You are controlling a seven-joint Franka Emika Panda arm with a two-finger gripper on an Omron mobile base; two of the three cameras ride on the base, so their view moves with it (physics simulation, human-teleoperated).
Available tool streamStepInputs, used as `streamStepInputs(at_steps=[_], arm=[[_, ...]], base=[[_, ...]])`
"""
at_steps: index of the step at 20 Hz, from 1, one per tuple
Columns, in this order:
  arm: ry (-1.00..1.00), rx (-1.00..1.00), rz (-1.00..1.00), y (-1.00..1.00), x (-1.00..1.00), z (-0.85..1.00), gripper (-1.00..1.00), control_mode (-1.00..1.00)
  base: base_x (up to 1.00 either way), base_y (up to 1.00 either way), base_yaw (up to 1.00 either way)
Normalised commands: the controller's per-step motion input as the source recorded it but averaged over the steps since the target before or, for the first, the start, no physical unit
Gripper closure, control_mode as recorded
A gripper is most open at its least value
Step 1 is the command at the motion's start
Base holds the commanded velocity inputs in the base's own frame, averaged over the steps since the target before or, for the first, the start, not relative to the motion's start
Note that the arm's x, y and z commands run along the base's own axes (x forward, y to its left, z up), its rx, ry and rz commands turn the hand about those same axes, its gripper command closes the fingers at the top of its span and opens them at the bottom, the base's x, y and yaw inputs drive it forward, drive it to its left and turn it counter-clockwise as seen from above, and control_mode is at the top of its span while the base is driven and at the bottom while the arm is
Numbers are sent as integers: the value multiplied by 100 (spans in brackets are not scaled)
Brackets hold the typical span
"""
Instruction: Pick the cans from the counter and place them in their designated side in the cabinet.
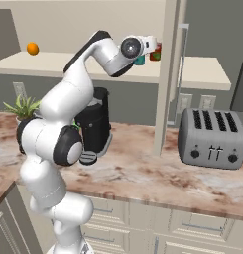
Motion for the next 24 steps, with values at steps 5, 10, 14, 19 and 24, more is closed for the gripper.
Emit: streamStepInputs(at_steps=[5,10,14,19,24], arm=[[0,-9,4,59,-59,-2,-100,-100],[0,-10,4,52,-63,-2,-100,-100],[0,-11,2,37,-72,-9,-100,-100],[0,-11,0,27,-77,-15,-100,-100],[0,-9,0,27,-74,-22,-100,-100]], base=[[0,0,0],[0,0,0],[0,0,0],[0,0,0],[0,0,0]])
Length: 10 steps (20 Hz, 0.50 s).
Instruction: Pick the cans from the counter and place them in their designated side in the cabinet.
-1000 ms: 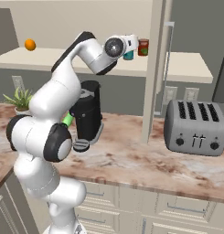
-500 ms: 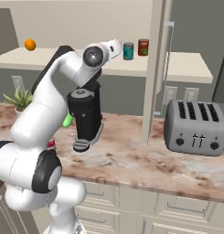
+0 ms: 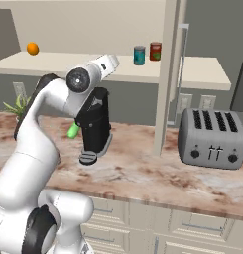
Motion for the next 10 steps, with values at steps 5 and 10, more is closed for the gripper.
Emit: streamStepInputs(at_steps=[5,10], arm=[[0,-3,5,13,-45,-42,-100,-100],[11,2,0,19,-30,-17,-100,-100]], base=[[0,0,0],[0,0,0]])
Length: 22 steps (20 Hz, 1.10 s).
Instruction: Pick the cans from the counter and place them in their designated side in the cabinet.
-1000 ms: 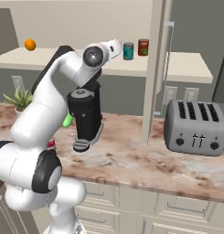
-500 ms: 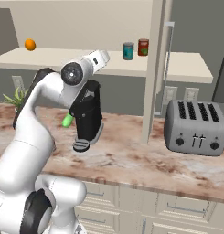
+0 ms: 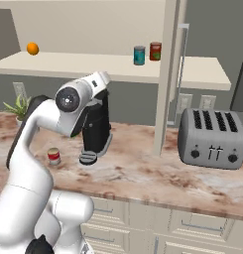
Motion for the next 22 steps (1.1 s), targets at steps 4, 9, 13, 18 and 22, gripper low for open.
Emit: streamStepInputs(at_steps=[4,9,13,18,22], arm=[[23,5,-6,20,-40,0,-100,-100],[32,0,-7,13,-49,-4,-100,-100],[33,-3,-8,11,-53,-17,-100,-100],[35,-1,-11,12,-55,-19,-100,-100],[33,1,-14,9,-57,-19,-100,-100]], base=[[0,0,0],[0,0,0],[0,0,0],[0,0,0],[0,0,0]])
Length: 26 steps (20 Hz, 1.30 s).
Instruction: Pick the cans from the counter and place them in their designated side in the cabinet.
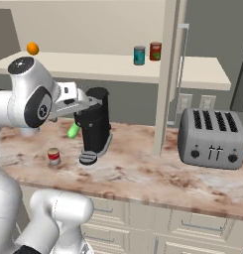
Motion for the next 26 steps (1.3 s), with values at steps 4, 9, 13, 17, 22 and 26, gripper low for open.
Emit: streamStepInputs(at_steps=[4,9,13,17,22,26], arm=[[11,9,-10,7,-57,-27,-100,-100],[0,15,-3,9,-44,-32,-100,-100],[-5,15,-1,17,-30,-31,-100,-100],[-2,12,-3,28,-14,-20,-100,-100],[-1,6,-6,32,-2,-3,-100,-100],[0,1,-7,31,0,0,-100,-100]], base=[[0,0,0],[0,0,0],[0,0,0],[0,0,0],[0,0,0],[0,0,0]])
